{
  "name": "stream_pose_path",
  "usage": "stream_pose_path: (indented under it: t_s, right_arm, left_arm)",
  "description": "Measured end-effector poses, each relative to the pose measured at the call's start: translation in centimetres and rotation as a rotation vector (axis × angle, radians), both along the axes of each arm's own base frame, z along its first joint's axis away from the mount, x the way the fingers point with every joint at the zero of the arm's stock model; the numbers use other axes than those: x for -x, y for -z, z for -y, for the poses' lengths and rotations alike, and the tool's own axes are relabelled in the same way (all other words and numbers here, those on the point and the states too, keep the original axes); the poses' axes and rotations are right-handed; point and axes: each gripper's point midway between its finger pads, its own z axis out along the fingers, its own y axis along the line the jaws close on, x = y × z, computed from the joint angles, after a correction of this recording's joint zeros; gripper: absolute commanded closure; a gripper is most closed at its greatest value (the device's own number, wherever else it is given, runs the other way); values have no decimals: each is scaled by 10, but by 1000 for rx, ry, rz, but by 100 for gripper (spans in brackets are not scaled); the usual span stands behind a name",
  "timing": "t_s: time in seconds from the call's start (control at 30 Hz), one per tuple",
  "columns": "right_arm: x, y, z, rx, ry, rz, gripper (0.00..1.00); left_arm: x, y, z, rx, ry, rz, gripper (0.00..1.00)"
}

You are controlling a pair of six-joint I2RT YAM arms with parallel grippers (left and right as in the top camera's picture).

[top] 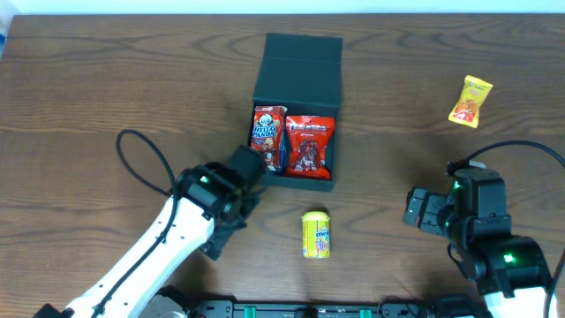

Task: Pack container
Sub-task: 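Move the left gripper down to the blue Eclipse mints tin, then close the left gripper on the Eclipse mints tin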

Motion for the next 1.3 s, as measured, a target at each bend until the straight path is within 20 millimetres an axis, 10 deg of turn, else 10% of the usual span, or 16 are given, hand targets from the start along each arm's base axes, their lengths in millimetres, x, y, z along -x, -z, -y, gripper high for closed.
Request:
stream_pose_path:
  t_s: [0.33, 1.3]
  right_arm:
    - [0, 0, 0, 0, 0, 0, 1]
    - [0, 0, 0, 0, 0, 0, 1]
  left_arm:
    - [-45, 30, -6, 141, -278, 3, 4]
    - [-72, 94, -11, 138, -331, -28, 4]
